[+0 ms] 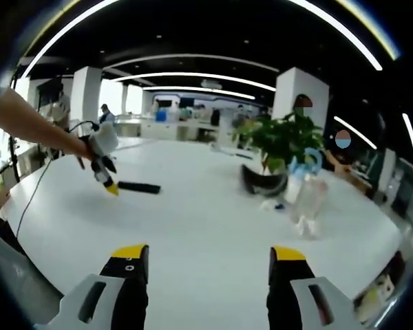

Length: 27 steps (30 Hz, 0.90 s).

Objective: Press the specified remote control buttons in sequence, fully releasing each button before pressing the next.

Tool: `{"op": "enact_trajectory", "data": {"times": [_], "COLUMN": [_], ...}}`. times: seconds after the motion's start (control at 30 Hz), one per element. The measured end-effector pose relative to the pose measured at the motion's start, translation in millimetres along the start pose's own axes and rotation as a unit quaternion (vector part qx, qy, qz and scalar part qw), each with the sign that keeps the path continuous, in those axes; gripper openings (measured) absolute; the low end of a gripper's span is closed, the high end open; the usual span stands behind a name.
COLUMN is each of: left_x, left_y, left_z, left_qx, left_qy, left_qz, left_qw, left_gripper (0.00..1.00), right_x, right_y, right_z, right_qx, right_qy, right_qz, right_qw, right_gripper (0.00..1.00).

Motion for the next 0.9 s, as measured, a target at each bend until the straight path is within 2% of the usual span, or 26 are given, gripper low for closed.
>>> {"op": "enact_trajectory", "data": {"times": [0.1, 0.13, 0.17, 0.2, 0.3, 0.33, 0.4, 0.53, 0.6, 0.7, 0.77, 0.8, 0.9], "left_x": [-4.4, -5.6, -6.4, -8.1, -14.2, -13.1, -18.5, -21.5, -24.9, -27.3, -29.5, -31.8, -44.6], "left_y": [6.4, 12.3, 16.3, 20.5, 37.8, 43.1, 48.3, 49.9, 52.3, 57.2, 65.0, 69.5, 85.5], "left_z": [-7, -12, -18, -22, -36, -45, -57, -77, -86, -106, -122, -131, -149], "left_qx": [-0.006, -0.014, -0.016, -0.025, -0.054, -0.052, -0.047, -0.031, -0.029, -0.012, -0.01, -0.013, -0.015], "left_qy": [0.033, 0.054, 0.077, 0.089, 0.108, 0.135, 0.145, 0.19, 0.193, 0.221, 0.248, 0.267, 0.285], "left_qz": [-0.045, -0.063, -0.088, -0.1, -0.147, -0.148, -0.155, -0.158, -0.161, -0.157, -0.184, -0.201, -0.22], "left_qw": [0.9984, 0.9964, 0.993, 0.9908, 0.9818, 0.9783, 0.9761, 0.9685, 0.9676, 0.9626, 0.9511, 0.9424, 0.9327], "left_gripper": [0.78, 0.8, 0.82, 0.82, 0.85, 0.86, 0.86, 0.87, 0.85, 0.89, 0.94, 0.95, 0.96], "right_x": [0.2, 0.4, 0.6, 1.0, 2.3, 2.5, 2.8, 4.4, 4.8, 6.7, 9.1, 9.1, 10.3], "right_y": [-1, -1, 0, 1, 1, 1, 0, 1, 1, 0, 1, 2, 2], "right_z": [0, 0, 0, 0, -1, -1, -1, -2, -2, -3, -5, -5, -5], "right_qx": [0.002, 0.001, 0.0, -0.002, -0.002, -0.002, -0.001, -0.002, -0.002, 0.001, 0.0, -0.003, 0.0], "right_qy": [0.0, 0.001, 0.002, 0.004, 0.007, 0.008, 0.009, 0.014, 0.016, 0.021, 0.03, 0.03, 0.033], "right_qz": [-0.002, -0.001, 0.0, 0.001, 0.004, 0.003, 0.003, 0.006, 0.006, 0.006, 0.012, 0.013, 0.02], "right_qw": [1.0, 1.0, 1.0, 1.0, 1.0, 1.0, 1.0, 0.9999, 0.9999, 0.9998, 0.9995, 0.9995, 0.9993], "right_gripper": [0.7, 0.71, 0.71, 0.71, 0.72, 0.72, 0.73, 0.74, 0.74, 0.78, 0.8, 0.8, 0.82]}}
Point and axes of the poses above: the point that each gripper's makers call its tool centre point, and the gripper's own axes: z roughly forward along the fingers, y roughly to its right, x roughly out of its top, the point moved 4 cm from there along -z, roughly backward along the fingers, and after that the axes turned 3 degrees about -x, right-handed, at the moved point
